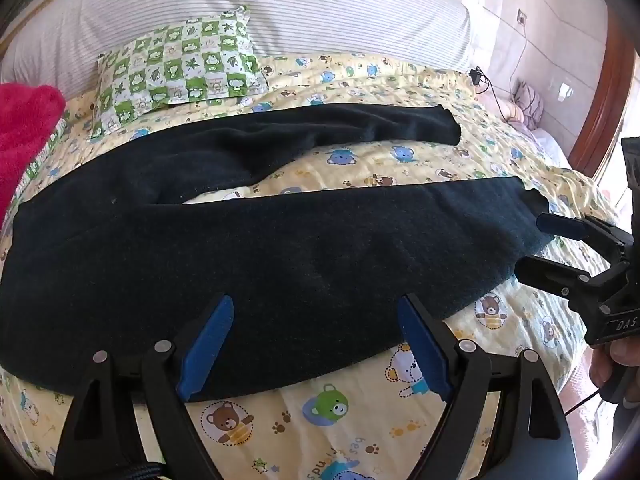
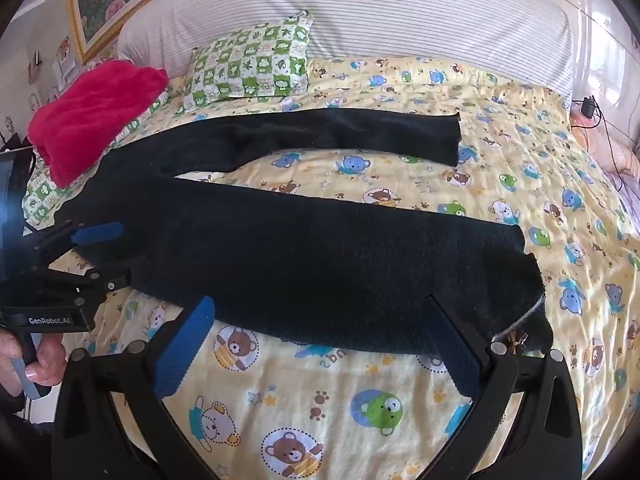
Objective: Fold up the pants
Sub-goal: 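Position both grippers over the waistband of the black pants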
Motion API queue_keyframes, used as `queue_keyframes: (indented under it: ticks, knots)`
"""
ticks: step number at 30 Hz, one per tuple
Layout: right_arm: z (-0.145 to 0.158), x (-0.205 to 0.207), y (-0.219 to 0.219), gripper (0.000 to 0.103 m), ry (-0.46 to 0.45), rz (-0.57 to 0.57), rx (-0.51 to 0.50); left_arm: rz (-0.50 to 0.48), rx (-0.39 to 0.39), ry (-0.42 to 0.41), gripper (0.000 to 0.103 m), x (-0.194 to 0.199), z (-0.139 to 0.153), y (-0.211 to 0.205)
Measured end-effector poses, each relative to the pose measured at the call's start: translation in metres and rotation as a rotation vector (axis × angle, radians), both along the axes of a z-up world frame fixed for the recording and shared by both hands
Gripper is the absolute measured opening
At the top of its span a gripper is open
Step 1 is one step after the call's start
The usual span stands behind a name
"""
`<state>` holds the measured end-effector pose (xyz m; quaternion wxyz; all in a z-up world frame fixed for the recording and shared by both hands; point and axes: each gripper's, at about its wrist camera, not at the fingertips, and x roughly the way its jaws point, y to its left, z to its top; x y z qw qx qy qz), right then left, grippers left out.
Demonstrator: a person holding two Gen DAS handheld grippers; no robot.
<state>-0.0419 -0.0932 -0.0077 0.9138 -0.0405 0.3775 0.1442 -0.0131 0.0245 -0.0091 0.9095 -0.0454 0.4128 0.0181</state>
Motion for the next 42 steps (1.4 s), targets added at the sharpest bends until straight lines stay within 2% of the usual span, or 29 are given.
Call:
queue_keyframes:
  ticks: [14, 33, 39, 41, 42]
  knots:
    - [0.006, 0.006, 0.002, 0.103, -0.001, -0.003, -0.032, 0.001, -0.02, 0.001, 0.085, 0.006, 0.003, 0.007]
    - [0.003, 0.01, 0.005, 0.103, 0.002, 0.003, -0.012, -0.012, -0.03, -0.003, 0.085, 0.006, 0.006, 0.009]
    - [0.003, 0.011, 0.003, 0.103, 0.009, 0.002, 0.02, -0.042, -0.032, 0.004, 0.085, 0.012, 0.007, 0.011]
    - [0.003, 0.014, 0.0, 0.103, 0.032, -0.002, 0.055, -0.048, -0.028, 0.008, 0.085, 0.017, 0.008, 0.014]
    - [0.005, 0.015, -0.004, 0.103, 0.07, -0.007, 0.14, -0.05, -0.029, 0.01, 0.085, 0.019, 0.009, 0.015]
